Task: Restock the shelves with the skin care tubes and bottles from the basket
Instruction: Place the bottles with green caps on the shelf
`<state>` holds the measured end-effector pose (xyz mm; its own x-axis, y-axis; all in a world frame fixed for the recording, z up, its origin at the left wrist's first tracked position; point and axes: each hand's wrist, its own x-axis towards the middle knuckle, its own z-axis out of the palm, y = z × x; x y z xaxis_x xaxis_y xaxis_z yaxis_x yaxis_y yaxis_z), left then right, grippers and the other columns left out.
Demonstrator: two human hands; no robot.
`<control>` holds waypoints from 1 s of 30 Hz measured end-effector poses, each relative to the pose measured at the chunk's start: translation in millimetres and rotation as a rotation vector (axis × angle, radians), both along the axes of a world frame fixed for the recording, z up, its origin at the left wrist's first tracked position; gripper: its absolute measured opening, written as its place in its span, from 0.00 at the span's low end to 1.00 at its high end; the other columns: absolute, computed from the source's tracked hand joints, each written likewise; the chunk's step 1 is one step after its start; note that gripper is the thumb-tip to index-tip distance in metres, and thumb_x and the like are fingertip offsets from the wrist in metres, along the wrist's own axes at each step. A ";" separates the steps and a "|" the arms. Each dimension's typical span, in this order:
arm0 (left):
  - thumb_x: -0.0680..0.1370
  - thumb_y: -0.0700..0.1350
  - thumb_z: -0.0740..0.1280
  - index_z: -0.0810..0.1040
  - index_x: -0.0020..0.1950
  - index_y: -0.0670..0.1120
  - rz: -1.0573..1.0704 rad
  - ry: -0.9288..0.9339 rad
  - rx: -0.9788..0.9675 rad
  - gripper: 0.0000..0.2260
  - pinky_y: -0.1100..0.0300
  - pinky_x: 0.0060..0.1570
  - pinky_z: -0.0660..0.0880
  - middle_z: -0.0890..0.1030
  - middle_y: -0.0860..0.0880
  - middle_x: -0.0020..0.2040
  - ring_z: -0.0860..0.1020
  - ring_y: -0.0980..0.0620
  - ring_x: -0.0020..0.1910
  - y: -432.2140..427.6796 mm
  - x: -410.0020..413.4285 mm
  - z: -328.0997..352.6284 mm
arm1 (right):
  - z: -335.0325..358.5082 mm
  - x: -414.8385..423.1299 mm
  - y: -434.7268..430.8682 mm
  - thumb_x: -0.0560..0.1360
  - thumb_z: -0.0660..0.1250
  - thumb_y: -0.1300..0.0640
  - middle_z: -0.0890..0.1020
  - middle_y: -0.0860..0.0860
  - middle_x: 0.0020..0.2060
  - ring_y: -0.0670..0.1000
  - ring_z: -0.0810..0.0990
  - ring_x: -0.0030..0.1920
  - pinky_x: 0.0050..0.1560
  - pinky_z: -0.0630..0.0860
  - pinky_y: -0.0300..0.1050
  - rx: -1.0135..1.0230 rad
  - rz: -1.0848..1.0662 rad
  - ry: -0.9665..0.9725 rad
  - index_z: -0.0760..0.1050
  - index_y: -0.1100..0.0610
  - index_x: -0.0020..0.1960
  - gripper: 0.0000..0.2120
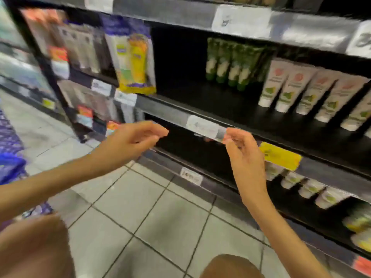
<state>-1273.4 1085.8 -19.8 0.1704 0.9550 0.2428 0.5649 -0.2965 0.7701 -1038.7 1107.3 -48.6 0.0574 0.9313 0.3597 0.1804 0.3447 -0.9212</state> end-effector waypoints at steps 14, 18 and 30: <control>0.76 0.34 0.63 0.79 0.54 0.39 1.191 -0.033 -0.415 0.09 0.69 0.48 0.72 0.81 0.45 0.48 0.80 0.48 0.49 -312.2 -348.6 -156.5 | -53.2 -415.0 -96.1 0.75 0.64 0.66 0.81 0.45 0.47 0.40 0.79 0.48 0.51 0.73 0.31 -0.046 1.156 -0.318 0.76 0.54 0.52 0.10; 0.76 0.34 0.64 0.80 0.55 0.38 1.236 -0.063 -0.367 0.09 0.73 0.43 0.68 0.82 0.44 0.49 0.78 0.51 0.49 -283.8 -370.4 -172.3 | -71.9 -484.6 -93.1 0.75 0.65 0.65 0.80 0.55 0.50 0.47 0.77 0.48 0.53 0.71 0.35 -0.114 1.106 -0.504 0.76 0.61 0.55 0.09; 0.75 0.49 0.67 0.77 0.49 0.32 1.298 -0.142 -0.734 0.18 0.51 0.50 0.71 0.79 0.32 0.51 0.77 0.38 0.52 -175.6 -454.6 -216.6 | -120.8 -560.0 -58.3 0.77 0.61 0.62 0.71 0.58 0.38 0.50 0.68 0.38 0.38 0.63 0.37 -0.601 0.966 -1.040 0.75 0.63 0.43 0.07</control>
